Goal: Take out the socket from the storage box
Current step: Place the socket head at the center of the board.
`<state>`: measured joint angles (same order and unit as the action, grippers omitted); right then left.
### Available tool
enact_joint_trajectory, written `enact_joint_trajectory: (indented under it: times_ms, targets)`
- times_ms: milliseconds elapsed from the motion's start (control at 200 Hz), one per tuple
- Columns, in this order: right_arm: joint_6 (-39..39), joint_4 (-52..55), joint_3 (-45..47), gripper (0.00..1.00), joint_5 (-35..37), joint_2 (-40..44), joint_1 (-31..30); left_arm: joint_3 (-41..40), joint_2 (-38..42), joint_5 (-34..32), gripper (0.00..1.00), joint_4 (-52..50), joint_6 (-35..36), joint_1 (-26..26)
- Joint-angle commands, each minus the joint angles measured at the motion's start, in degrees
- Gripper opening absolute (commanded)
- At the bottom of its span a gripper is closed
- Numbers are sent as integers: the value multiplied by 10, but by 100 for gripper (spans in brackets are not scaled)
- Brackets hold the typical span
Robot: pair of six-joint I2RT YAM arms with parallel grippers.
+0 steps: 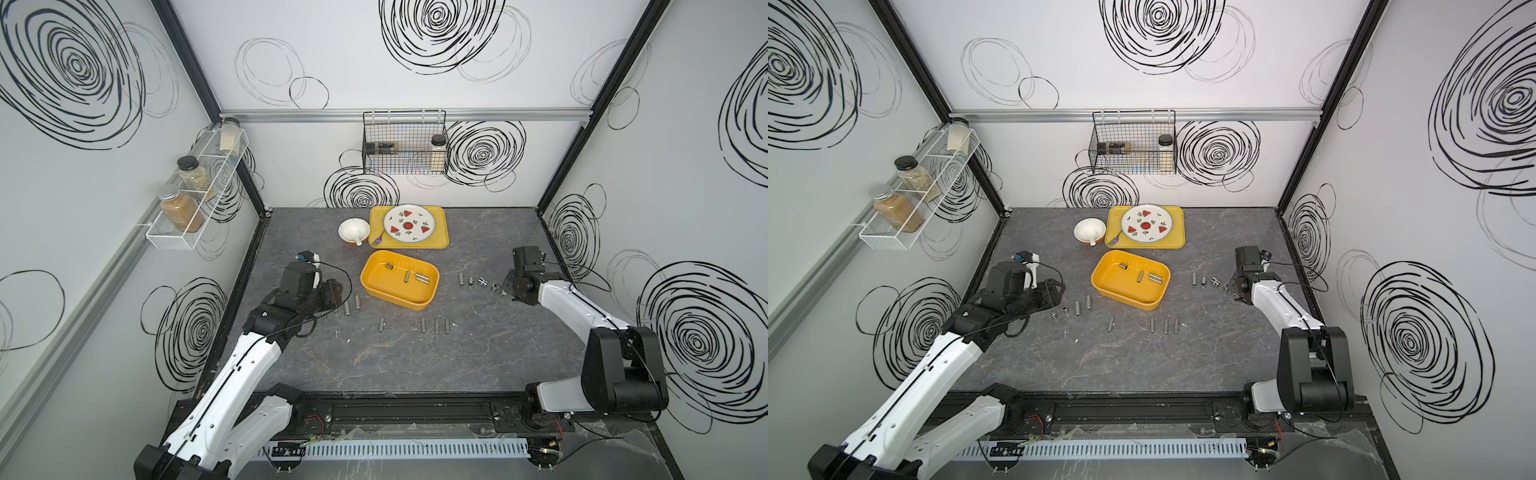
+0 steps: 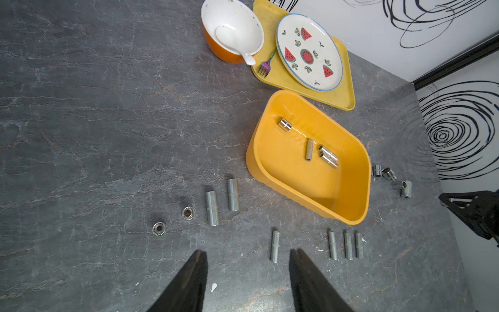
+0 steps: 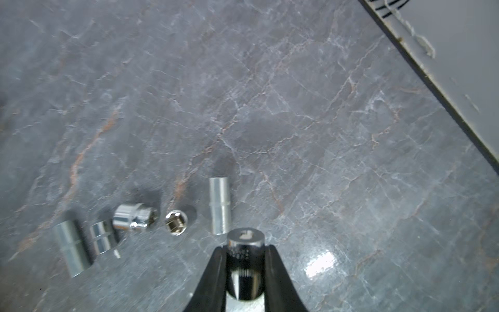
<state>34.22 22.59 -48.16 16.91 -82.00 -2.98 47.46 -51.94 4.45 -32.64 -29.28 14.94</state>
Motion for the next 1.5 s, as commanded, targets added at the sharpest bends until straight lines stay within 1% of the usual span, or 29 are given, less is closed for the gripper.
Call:
enact_joint_trajectory:
  times_ms: [0, 105, 180, 340, 461, 541, 1497]
  targets:
    - [14, -29, 16, 24, 6, -22, 16, -5, 9, 13, 57, 26, 12, -1]
    - [12, -43, 28, 26, 10, -42, 27, -5, 9, 14, 57, 26, 12, -1]
    - [9, -47, 26, 25, -11, -62, 34, -6, 10, 14, 57, 26, 12, -1]
    - [9, -54, 23, 26, -25, -81, 36, -5, 10, 15, 57, 26, 12, -1]
    - [8, -56, 26, 34, -22, -79, 38, -6, 10, 14, 57, 27, 12, -1]
    - [7, -55, 25, 36, -25, -81, 38, -6, 9, 15, 57, 27, 12, -1]
    - [2, -55, 22, 37, -47, -66, 38, -6, 1, 14, 57, 26, 12, -1]
